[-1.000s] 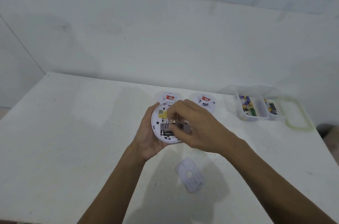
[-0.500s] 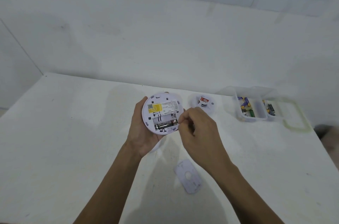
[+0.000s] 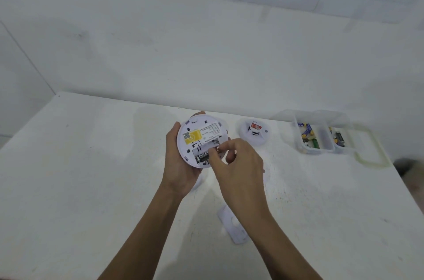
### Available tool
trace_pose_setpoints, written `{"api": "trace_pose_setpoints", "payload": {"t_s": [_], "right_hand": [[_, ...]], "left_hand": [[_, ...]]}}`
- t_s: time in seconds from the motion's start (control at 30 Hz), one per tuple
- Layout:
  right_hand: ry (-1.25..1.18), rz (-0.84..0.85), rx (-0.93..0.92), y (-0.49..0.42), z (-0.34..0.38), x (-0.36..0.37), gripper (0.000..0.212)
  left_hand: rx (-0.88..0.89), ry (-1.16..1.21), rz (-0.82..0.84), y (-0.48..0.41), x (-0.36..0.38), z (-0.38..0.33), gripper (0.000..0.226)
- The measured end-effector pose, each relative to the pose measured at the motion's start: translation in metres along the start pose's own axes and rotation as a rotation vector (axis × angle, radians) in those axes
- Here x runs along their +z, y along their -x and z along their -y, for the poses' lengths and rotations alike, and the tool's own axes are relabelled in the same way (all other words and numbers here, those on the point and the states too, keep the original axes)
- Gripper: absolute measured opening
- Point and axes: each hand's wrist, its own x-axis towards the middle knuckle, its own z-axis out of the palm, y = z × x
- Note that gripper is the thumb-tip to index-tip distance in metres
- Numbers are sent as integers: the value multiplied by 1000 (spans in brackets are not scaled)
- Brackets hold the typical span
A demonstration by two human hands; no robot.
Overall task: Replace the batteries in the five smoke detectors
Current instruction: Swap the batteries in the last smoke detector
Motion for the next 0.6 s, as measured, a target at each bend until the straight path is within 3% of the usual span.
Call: {"api": "trace_pose_setpoints", "payload": {"t_s": [0.27,0.6], "right_hand": [[-204,72,165,0,0,4,18],[-195,-56,19,5,3,6,24]], "left_hand": [[63,-59,-42,-1,-3,2,60],[77,-150,-23,-4,-5,2,53]]}}
